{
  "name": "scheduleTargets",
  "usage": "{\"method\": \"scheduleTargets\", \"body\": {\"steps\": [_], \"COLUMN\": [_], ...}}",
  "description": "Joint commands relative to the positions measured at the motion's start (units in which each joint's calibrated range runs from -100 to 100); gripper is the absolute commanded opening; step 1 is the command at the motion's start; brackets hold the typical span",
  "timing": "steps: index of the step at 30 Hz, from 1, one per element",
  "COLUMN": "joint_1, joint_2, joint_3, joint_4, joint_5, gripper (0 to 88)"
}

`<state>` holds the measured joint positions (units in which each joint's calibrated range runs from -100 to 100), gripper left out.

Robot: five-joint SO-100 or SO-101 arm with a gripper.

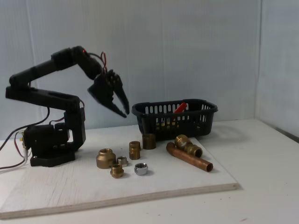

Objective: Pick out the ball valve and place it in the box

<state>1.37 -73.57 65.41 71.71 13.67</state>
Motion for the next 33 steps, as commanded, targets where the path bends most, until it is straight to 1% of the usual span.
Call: {"method": "scheduleTargets", "body": {"steps": [1, 4, 8, 11, 17, 27, 33], "joint_1": [0.11, 1.21, 3.80, 4.46, 4.46, 4.39, 4.39], "joint_2": [-5.91, -11.00, -16.59, -20.07, -24.99, -25.16, -25.16], "joint_3": [3.18, 7.33, 12.30, 15.82, 23.13, 33.96, 34.32], "joint_4": [-0.38, -0.38, -0.90, -1.07, -0.47, -0.81, -0.55], "joint_5": [-0.26, -0.31, -3.83, -5.18, -5.38, -5.38, -5.33], "gripper": [1.2, 1.2, 1.3, 1.3, 1.3, 1.3, 1.0]}}
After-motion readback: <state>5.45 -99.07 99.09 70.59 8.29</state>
